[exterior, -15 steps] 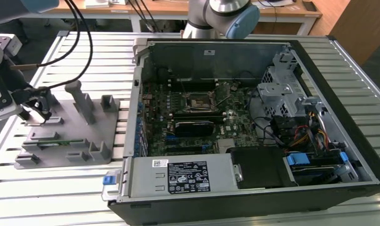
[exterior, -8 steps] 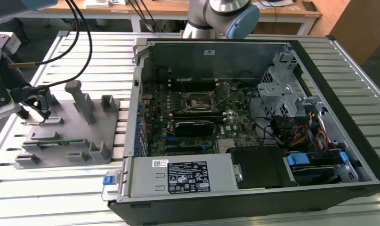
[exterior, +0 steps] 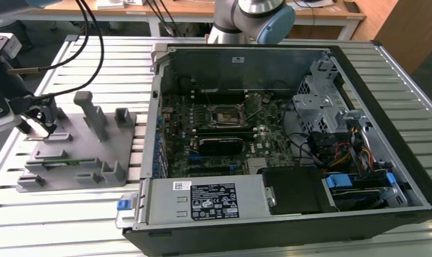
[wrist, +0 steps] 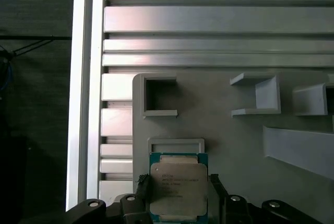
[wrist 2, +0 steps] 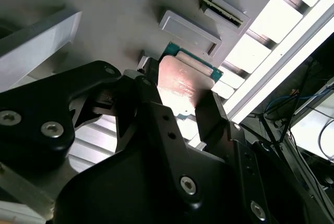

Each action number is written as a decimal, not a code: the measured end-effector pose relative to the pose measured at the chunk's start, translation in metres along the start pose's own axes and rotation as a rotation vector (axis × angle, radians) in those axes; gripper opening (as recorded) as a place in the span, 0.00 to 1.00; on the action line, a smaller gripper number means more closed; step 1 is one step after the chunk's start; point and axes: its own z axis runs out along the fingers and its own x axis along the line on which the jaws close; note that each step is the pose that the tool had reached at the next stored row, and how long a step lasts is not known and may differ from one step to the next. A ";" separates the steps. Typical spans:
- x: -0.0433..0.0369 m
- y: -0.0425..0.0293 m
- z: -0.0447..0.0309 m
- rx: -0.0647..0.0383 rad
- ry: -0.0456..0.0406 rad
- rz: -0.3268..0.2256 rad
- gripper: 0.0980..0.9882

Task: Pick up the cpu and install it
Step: 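Pick up the cpu and move it towards the insertion slot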

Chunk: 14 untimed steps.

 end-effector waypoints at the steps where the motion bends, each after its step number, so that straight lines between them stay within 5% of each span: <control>1: 0.0000 0.0001 -0.0006 0.000 0.0000 0.000 0.48; 14: 0.0001 0.0005 -0.0058 0.000 0.0000 0.000 0.48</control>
